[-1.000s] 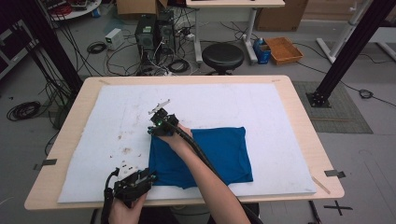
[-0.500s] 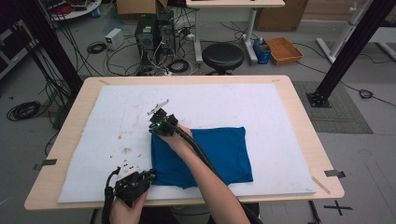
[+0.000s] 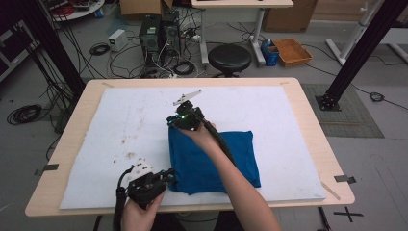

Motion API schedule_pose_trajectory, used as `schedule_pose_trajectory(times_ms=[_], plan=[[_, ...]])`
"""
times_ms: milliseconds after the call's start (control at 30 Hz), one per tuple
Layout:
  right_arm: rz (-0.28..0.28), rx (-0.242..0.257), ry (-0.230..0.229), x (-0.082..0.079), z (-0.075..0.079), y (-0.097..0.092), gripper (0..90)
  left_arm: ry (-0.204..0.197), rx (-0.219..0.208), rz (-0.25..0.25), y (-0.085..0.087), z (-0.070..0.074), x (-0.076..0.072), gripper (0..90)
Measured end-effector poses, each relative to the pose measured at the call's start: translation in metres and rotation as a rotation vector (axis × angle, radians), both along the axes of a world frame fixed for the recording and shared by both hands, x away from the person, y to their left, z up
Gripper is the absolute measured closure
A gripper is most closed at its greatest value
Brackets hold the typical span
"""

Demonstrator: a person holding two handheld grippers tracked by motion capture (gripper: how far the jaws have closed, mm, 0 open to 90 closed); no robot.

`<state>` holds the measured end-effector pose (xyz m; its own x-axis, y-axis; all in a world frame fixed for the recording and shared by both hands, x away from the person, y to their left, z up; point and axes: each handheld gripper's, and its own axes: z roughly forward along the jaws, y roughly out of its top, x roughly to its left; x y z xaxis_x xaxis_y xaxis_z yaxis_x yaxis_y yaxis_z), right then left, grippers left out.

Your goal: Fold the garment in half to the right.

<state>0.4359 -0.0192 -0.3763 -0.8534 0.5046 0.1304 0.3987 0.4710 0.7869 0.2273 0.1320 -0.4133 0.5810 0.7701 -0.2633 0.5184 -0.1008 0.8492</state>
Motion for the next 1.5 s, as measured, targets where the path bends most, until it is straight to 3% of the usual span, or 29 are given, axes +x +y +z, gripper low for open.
schedule_pose_trajectory(times_ms=[167,400,833,1133,1500], plan=[[-0.011,0.027,0.003,0.001,0.011,-0.037,87.1,-0.031,0.016,-0.071,-0.029,0.011,0.006,85.9],[-0.035,0.043,0.007,0.002,0.018,-0.086,87.1,-0.018,0.011,-0.138,-0.065,0.010,0.016,85.9],[-0.075,0.054,0.023,0.002,0.007,-0.160,87.2,0.005,0.025,-0.234,-0.128,0.004,0.028,85.9],[-0.114,0.034,0.044,-0.001,-0.003,-0.201,87.2,0.022,0.013,-0.276,-0.161,-0.004,0.031,85.9],[-0.142,-0.013,0.030,-0.003,-0.013,-0.225,87.2,0.037,0.029,-0.293,-0.185,-0.013,0.035,85.9]])
